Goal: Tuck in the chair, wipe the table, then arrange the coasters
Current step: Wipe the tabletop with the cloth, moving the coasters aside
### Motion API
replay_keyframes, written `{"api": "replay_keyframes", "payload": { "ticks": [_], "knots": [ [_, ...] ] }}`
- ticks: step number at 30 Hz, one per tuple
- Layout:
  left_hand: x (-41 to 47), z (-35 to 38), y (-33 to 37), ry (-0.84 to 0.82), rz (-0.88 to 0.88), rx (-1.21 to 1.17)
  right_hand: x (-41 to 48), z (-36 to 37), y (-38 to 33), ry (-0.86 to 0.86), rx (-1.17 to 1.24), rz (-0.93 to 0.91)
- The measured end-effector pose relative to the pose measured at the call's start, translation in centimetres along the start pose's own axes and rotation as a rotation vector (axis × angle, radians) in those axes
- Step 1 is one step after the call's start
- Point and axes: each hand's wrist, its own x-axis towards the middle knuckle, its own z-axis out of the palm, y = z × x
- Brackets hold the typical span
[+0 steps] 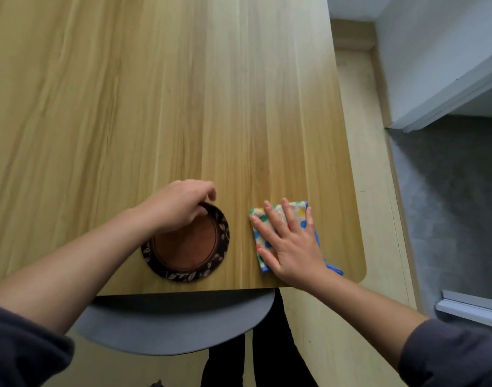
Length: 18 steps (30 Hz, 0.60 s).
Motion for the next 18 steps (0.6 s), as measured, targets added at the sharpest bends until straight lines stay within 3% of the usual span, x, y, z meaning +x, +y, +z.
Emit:
{"api": "replay_keyframes", "payload": {
  "ticks": [6, 14, 18],
  "knots": [
    [3.2, -2.1, -1.7, 0.169, -0.171, -0.279, -3.0, 0.5, 0.1, -0.033, -0.026, -0.172],
    [6.8, -3.5, -2.1, 0.45, -0.413, -0.764, -0.2, -0.6, 1.4, -0.068, -0.06, -0.589],
    [7.2, -3.8, -2.5, 0.553, -0.492, -0.999, 1.5, -0.8, 1.0, -0.06, -0.053, -0.595]
  ]
}}
